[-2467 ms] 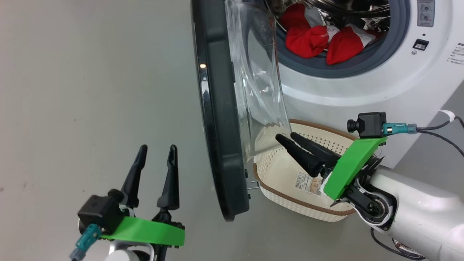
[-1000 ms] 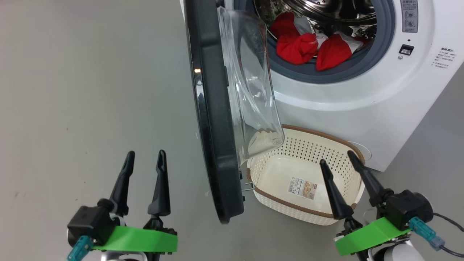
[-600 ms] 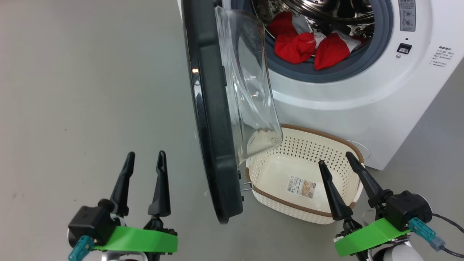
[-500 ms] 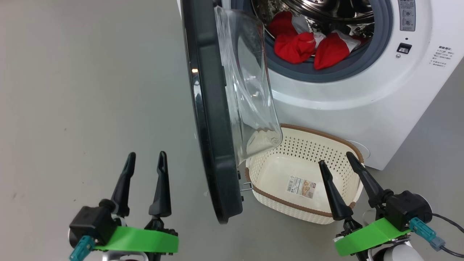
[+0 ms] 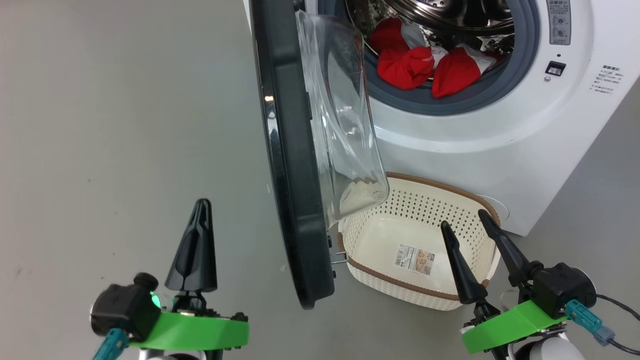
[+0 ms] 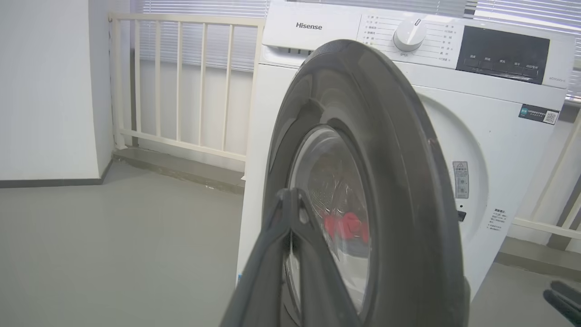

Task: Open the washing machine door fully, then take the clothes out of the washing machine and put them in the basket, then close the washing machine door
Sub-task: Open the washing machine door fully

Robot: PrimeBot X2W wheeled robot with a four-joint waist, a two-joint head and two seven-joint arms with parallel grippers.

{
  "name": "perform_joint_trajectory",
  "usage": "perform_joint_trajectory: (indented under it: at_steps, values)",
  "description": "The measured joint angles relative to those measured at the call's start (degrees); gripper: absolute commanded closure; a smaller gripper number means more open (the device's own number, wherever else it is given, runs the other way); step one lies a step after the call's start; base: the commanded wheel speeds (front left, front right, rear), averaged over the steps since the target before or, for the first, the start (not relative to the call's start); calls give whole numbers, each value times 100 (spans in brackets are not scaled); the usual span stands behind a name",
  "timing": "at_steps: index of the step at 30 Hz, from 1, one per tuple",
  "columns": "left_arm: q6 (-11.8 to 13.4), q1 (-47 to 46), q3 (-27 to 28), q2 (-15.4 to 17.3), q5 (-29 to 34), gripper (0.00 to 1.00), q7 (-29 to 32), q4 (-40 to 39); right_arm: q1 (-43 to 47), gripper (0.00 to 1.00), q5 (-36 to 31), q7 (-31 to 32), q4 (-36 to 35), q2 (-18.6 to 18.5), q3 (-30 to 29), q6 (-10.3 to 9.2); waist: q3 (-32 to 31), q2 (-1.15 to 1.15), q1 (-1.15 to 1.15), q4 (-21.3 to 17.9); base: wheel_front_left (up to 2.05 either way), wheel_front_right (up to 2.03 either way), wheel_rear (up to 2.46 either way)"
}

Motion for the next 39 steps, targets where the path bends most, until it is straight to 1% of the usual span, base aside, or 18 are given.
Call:
perform_joint_trajectory:
  at_steps: [7, 10, 15, 20, 24, 27, 28, 32, 36, 38, 39]
  values:
    - [32, -147, -96, 2, 102, 100, -1, -783, -3, 0, 1, 0, 22, 0, 13, 0, 33, 0, 0, -6, 0, 0, 0]
    - [33, -300, -223, 2, 185, 100, -16, -1125, -4, 0, 4, 0, 42, -1, 42, 0, 31, 0, 0, -21, 0, 0, 0]
    - [32, -399, -446, 3, 316, 100, -18, -1434, -4, 0, 60, 0, 66, 0, 103, 0, 13, 0, 0, -52, 0, 0, 0]
    - [19, -446, -812, 5, 383, 100, -21, -1655, -4, 0, 165, 0, 73, -1, 105, 0, 4, 0, 0, -81, 0, 0, 0]
    - [-88, -530, -1255, 23, 383, 100, 7, -1578, -4, 0, 165, 0, 78, -1, 113, 0, -9, 0, 0, -81, 0, 0, 0]
    - [-93, -544, -1588, 25, 380, 100, 116, -1383, -4, 0, 181, 0, 93, 0, 147, 0, -25, 0, 0, -97, 0, 0, 0]
    - [-130, -544, -1689, 26, 374, 100, 166, -1296, -4, 0, 197, 0, 99, 0, 156, 0, -29, 0, 0, -106, 0, 0, 0]
    - [-130, -543, -2001, 37, 280, 100, 318, -927, -5, 0, 204, 0, 107, -1, 177, 0, -24, 0, 0, -143, 0, 0, 0]
    - [-126, -544, -2242, 45, 59, 100, 396, -531, -5, 0, 204, 0, 116, -1, 193, 0, 4, 0, 0, -177, 0, 0, 0]
    - [-112, -547, -2329, 45, -10, 100, 398, -278, -5, 0, 204, 0, 131, -1, 207, 0, 17, 0, 0, -199, 0, 0, 0]
    - [-59, -552, -2360, 47, -59, 100, 398, -154, -5, 0, 204, 0, 142, -1, 215, 0, 23, 0, 0, -211, 0, 0, 0]
